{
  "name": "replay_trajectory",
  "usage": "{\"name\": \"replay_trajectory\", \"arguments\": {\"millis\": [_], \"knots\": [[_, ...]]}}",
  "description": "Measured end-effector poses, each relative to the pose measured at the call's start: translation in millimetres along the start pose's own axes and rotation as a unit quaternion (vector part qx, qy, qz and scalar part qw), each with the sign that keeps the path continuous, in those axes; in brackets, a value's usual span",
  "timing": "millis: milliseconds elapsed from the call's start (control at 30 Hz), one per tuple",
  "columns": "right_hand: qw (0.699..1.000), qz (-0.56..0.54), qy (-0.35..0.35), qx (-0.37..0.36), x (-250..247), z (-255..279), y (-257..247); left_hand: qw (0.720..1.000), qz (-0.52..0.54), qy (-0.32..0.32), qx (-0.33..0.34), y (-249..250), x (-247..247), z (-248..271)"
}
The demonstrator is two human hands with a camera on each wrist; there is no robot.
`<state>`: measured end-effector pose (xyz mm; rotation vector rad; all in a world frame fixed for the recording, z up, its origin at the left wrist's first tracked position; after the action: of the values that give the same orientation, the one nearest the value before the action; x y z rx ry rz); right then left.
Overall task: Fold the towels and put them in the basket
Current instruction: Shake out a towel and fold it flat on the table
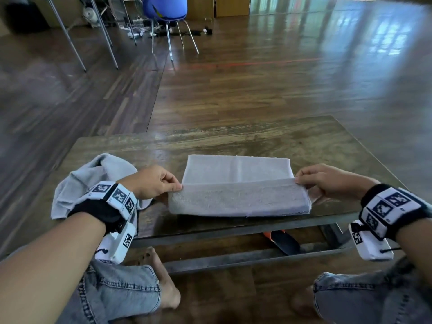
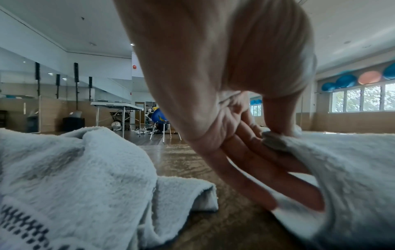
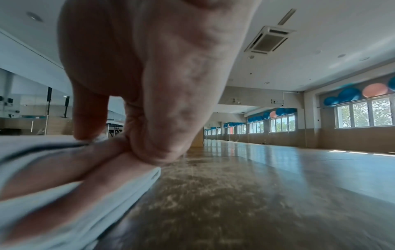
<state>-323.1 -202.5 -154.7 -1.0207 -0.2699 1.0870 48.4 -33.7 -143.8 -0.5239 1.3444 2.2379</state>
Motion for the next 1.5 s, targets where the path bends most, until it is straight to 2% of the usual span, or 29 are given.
{"name": "replay_trajectory", "arguments": {"millis": [100, 200, 367, 433, 600, 767, 933, 1033, 1100, 1200, 1333, 1367, 1433, 1500], "knots": [[0.999, 0.023, 0.027, -0.002, -9.3, -4.0, -8.4, 1.0, 0.028, 0.013, 0.0, 1.9, -1.0, -8.0], [0.989, 0.075, 0.123, -0.022, -26.4, -16.8, -14.6, 0.997, -0.021, 0.07, 0.025, 13.6, -8.0, -25.8], [0.942, 0.191, 0.275, -0.039, -49.8, -45.5, -19.7, 0.979, -0.127, 0.154, 0.05, 34.8, -22.1, -61.6], [0.925, 0.221, 0.307, -0.032, -54.6, -55.6, -20.8, 0.967, -0.167, 0.187, 0.048, 39.7, -27.0, -75.5], [0.92, 0.241, 0.309, -0.012, -54.7, -76.6, -15.9, 0.956, -0.221, 0.192, 0.006, 31.2, -25.2, -103.9], [0.925, 0.234, 0.296, -0.033, -49.0, -81.3, -10.5, 0.951, -0.246, 0.187, -0.027, 17.6, -23.4, -112.0], [0.929, 0.267, 0.258, -0.009, -47.4, -80.9, -17.2, 0.956, -0.249, 0.157, -0.014, 24.3, -26.5, -107.1], [0.926, 0.27, 0.265, 0.001, -51.8, -74.1, -31.0, 0.956, -0.242, 0.167, 0.018, 39.2, -30.8, -97.3], [0.924, 0.253, 0.287, -0.018, -55.4, -64.8, -44.5, 0.95, -0.232, 0.201, 0.047, 53.0, -36.2, -85.8], [0.91, 0.217, 0.342, -0.086, -62.0, -42.4, -68.4, 0.919, -0.259, 0.284, 0.093, 75.4, -50.2, -62.4], [0.842, 0.188, 0.457, -0.218, -65.8, 4.1, -97.3, 0.866, -0.221, 0.403, 0.197, 99.3, -63.0, -19.6], [0.828, 0.181, 0.468, -0.249, -62.4, 14.3, -99.7, 0.856, -0.204, 0.422, 0.216, 99.9, -61.9, -9.7], [0.819, 0.179, 0.465, -0.283, -51.5, 25.4, -94.3, 0.843, -0.197, 0.444, 0.231, 92.8, -51.6, 4.7], [0.839, 0.207, 0.429, -0.262, -37.7, 23.6, -73.6, 0.855, -0.193, 0.426, 0.226, 74.3, -33.6, 7.5]]}}
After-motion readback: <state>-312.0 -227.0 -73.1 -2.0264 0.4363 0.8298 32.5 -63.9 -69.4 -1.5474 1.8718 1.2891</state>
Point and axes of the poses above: each hand's wrist, its own z-axis away from the middle knuckle, its own x-axis out of the palm, y = z × x, the point moved 6 cm from there along -z, towards the middle knuckle, and after that the axes turned 7 degrees about -y, right-handed, at the moved point
